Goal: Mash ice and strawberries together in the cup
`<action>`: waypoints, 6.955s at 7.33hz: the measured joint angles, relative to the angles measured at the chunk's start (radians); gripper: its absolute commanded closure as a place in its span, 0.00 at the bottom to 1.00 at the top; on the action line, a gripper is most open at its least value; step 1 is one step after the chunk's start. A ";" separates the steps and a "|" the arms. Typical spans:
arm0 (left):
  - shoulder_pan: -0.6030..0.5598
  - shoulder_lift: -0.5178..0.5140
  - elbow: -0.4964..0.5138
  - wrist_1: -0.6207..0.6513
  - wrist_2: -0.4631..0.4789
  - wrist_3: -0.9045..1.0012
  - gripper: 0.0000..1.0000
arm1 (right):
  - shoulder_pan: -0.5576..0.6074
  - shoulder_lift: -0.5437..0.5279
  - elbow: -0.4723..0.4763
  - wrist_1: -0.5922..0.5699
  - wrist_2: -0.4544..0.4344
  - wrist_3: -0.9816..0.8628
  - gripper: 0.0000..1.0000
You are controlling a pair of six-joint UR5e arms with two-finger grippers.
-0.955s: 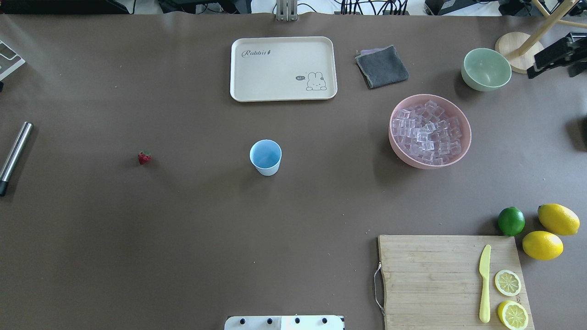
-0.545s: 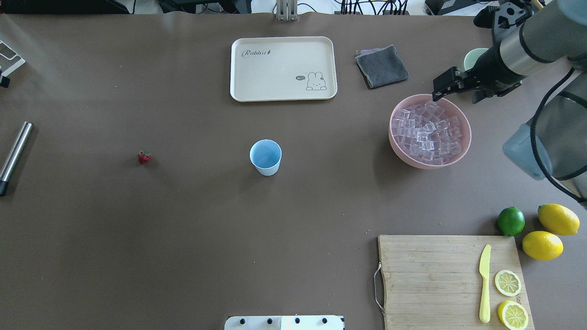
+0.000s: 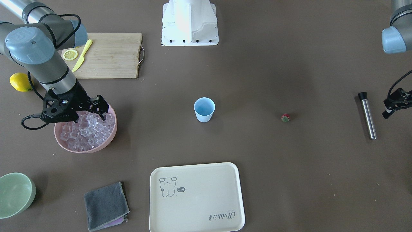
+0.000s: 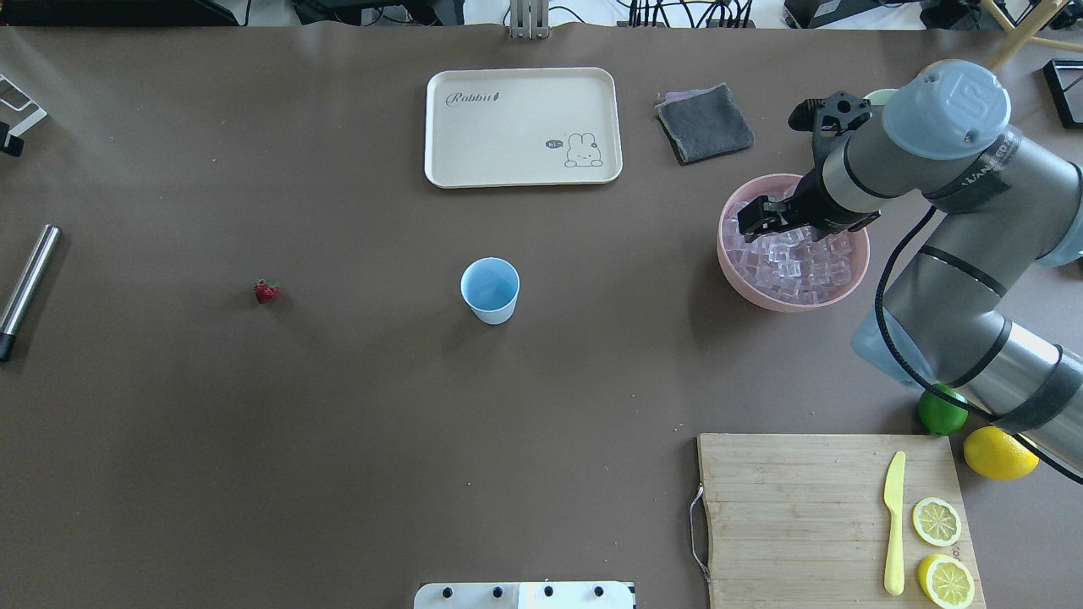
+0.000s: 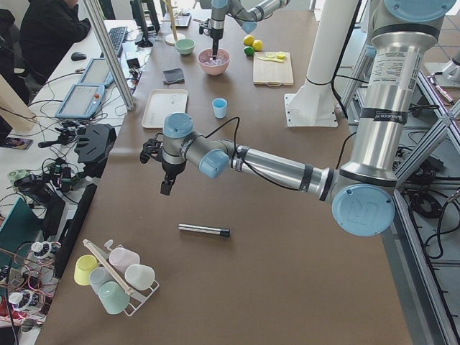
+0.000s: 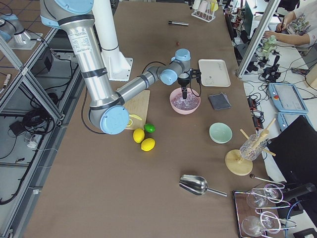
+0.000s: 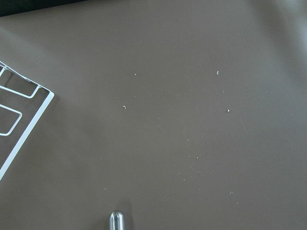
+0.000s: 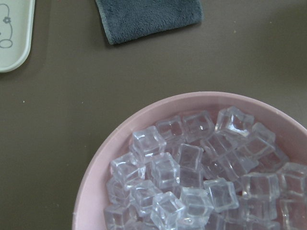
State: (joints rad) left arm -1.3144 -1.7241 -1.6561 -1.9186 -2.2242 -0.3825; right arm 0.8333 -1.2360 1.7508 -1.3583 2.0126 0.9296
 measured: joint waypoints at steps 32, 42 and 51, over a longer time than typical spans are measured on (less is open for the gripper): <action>0.022 -0.051 0.066 -0.012 0.047 -0.001 0.02 | -0.168 0.594 -0.123 -0.394 -0.089 0.298 1.00; 0.040 -0.067 0.105 -0.020 0.048 0.000 0.02 | -0.344 0.672 -0.318 -0.289 -0.283 0.375 0.48; 0.041 -0.065 0.099 -0.029 0.047 -0.001 0.02 | -0.069 0.390 -0.019 -0.296 0.002 0.028 0.02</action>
State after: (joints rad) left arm -1.2734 -1.7893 -1.5567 -1.9478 -2.1767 -0.3838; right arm 0.7639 -0.8462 1.7314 -1.6545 2.0142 0.9578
